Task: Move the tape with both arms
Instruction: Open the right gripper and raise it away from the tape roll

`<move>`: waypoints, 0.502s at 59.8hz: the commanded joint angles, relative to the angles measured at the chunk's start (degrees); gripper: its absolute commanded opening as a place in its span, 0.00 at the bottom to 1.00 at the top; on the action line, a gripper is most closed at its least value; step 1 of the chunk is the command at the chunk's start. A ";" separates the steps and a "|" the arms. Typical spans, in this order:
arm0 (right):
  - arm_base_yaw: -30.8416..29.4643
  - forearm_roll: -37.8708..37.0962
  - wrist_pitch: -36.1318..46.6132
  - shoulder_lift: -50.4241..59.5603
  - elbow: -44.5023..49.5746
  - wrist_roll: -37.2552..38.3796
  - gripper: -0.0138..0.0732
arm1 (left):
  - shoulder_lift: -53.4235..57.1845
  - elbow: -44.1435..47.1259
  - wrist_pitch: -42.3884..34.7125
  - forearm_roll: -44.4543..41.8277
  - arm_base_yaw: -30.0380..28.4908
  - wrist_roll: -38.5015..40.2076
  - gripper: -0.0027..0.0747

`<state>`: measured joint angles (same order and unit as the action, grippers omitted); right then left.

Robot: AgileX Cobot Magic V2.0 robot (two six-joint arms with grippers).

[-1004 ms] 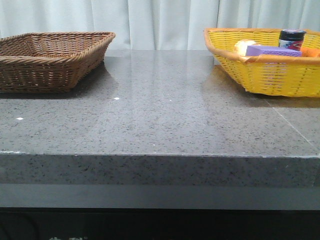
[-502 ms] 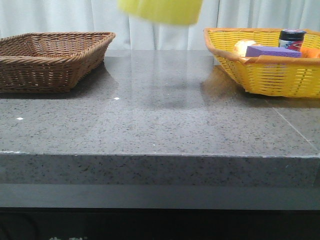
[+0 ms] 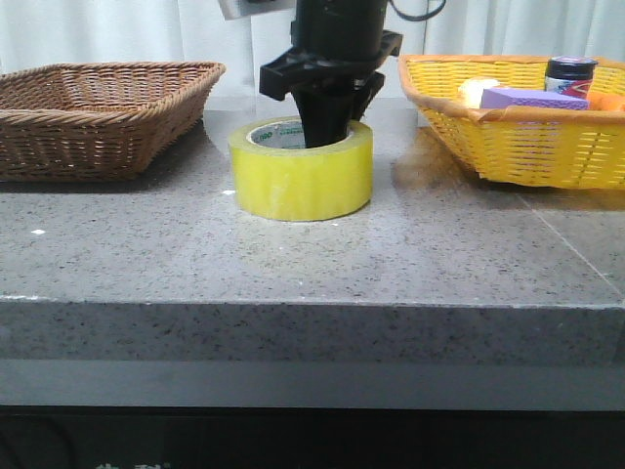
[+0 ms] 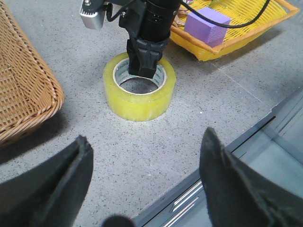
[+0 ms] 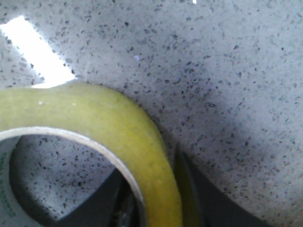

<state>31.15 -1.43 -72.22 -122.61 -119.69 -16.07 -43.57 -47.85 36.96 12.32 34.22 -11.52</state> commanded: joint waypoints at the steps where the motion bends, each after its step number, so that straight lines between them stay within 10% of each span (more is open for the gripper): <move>1: -0.15 -0.49 1.94 4.09 -1.98 0.19 0.44 | -0.03 -1.94 -3.97 1.06 0.40 0.24 0.64; 12: -0.26 -0.49 2.32 4.54 -4.08 1.13 0.67 | -0.03 -1.94 -3.97 1.06 0.40 0.24 0.64; 30: -0.44 6.28 3.64 11.76 -7.39 1.63 0.67 | -0.03 -1.94 -3.97 1.06 0.40 0.24 0.64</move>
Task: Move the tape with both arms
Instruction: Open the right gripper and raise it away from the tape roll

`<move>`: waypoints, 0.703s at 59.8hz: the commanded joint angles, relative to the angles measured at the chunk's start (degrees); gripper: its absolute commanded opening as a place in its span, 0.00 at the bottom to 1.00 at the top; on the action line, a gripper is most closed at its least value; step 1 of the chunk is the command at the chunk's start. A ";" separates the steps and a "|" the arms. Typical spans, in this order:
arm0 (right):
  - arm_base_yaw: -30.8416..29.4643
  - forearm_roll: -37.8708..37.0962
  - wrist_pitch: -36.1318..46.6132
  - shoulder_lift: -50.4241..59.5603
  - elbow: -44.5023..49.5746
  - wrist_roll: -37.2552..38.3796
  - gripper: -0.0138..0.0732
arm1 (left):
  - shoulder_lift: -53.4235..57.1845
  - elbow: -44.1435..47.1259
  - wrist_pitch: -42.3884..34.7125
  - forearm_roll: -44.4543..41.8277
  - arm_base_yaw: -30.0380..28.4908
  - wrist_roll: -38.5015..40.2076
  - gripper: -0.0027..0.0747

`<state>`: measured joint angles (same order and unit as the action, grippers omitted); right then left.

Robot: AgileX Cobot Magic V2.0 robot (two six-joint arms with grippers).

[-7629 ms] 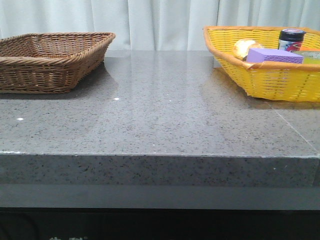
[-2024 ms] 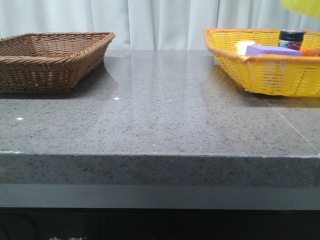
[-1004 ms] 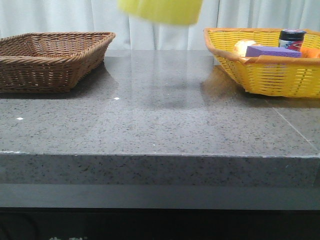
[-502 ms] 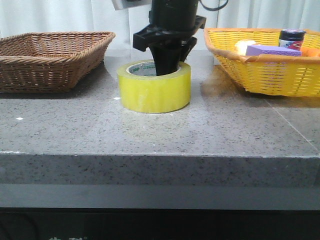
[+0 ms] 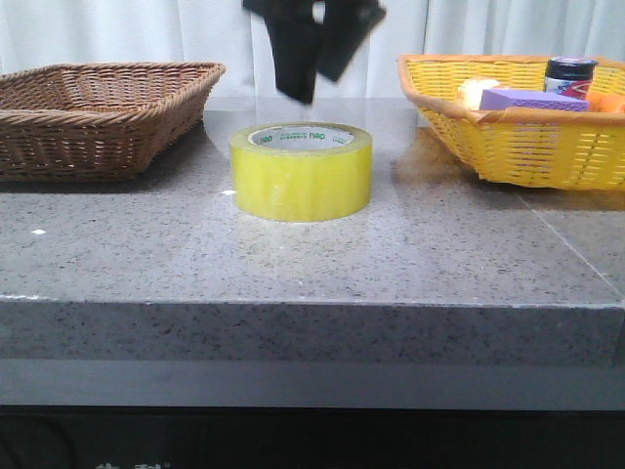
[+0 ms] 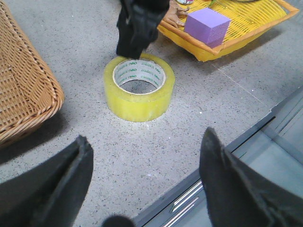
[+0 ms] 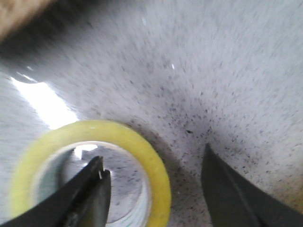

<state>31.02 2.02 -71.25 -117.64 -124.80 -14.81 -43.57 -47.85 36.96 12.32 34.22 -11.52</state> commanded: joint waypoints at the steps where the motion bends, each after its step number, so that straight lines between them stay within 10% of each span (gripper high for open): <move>1: -0.36 3.20 2.84 7.51 -2.28 0.42 0.67 | -0.03 -1.94 -3.97 1.06 0.40 0.24 0.64; 19: -0.83 6.73 4.87 14.08 0.34 4.20 0.67 | -0.03 -1.94 -3.97 1.06 0.40 0.24 0.64; 42: -1.51 8.35 20.55 33.42 26.34 4.97 0.67 | -0.03 -1.94 -3.97 1.06 0.40 0.24 0.64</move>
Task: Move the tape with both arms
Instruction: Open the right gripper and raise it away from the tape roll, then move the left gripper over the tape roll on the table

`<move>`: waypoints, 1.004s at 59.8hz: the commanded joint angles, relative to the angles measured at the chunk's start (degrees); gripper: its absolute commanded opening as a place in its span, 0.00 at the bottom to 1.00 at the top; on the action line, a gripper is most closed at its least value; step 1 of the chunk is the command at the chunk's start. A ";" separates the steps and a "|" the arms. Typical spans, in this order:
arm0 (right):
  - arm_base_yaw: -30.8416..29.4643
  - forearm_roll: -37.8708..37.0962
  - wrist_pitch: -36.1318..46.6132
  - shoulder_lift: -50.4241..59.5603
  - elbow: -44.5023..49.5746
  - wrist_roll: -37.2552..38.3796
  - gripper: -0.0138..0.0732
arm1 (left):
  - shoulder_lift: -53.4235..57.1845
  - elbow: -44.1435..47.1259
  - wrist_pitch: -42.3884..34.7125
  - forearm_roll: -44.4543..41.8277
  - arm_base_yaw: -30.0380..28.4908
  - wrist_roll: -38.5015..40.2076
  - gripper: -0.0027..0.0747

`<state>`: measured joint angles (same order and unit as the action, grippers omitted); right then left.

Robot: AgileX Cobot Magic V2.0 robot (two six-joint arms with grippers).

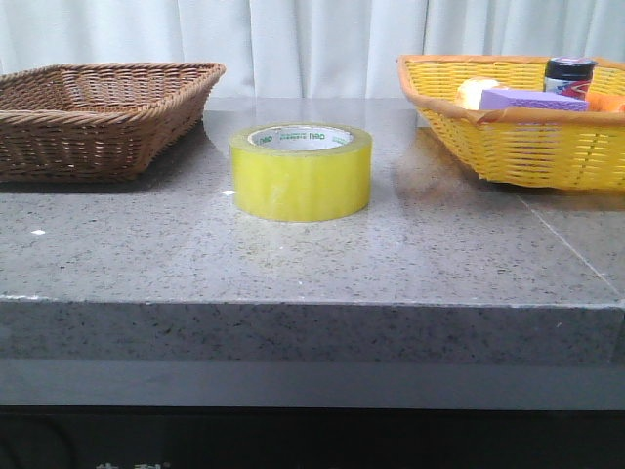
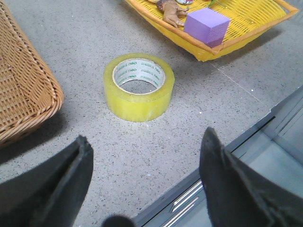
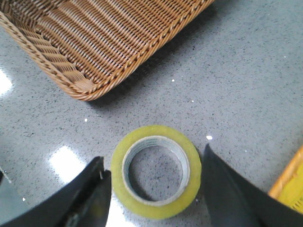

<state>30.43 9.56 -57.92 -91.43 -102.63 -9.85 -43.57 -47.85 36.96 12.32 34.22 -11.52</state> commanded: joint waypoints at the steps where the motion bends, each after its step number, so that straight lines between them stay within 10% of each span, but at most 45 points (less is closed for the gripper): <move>1: -1.12 0.88 7.80 8.48 5.86 0.01 0.67 | -0.03 -1.94 -3.97 1.06 0.40 0.24 0.64; 37: -7.86 1.62 19.93 44.62 47.16 0.86 0.67 | -0.03 -1.94 -5.65 1.06 0.40 0.24 0.64; 60: -7.86 1.65 19.25 55.23 53.59 0.86 0.67 | -0.03 -2.04 -11.00 1.30 0.40 -1.24 0.64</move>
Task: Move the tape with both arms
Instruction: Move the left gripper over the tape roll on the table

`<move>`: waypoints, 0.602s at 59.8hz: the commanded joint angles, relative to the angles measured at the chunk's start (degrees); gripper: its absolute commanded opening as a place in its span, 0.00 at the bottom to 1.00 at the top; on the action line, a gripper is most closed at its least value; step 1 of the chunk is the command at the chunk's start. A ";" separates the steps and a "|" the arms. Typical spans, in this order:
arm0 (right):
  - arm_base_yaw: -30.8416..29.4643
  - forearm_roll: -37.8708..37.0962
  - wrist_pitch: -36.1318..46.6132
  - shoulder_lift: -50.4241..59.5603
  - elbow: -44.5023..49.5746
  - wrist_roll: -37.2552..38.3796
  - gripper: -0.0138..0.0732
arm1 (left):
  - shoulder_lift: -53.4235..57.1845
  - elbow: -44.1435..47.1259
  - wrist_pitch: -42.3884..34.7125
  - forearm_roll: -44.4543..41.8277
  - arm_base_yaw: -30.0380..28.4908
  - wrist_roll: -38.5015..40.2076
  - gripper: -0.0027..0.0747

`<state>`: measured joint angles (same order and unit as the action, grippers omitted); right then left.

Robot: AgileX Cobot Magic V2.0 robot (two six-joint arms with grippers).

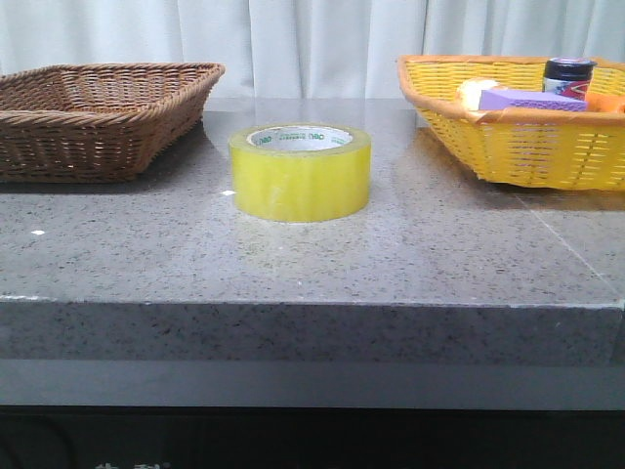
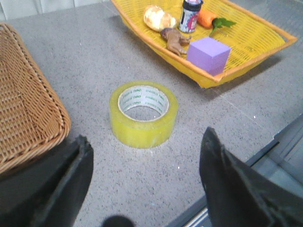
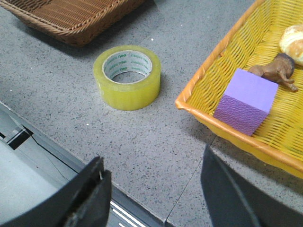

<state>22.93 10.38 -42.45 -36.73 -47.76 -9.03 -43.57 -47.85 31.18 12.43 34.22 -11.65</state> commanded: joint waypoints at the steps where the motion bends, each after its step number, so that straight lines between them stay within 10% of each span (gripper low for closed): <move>1: -0.35 0.82 3.78 0.53 -1.27 0.05 0.67 | -0.03 -2.17 -5.26 1.19 0.40 -1.81 0.64; 36: -0.35 0.82 3.78 0.53 -1.27 0.05 0.67 | -26.82 -28.34 16.71 1.08 2.26 -30.42 0.66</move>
<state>22.93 10.50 -42.45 -36.35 -47.68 -8.91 -67.78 -71.98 49.88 12.44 35.11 -36.87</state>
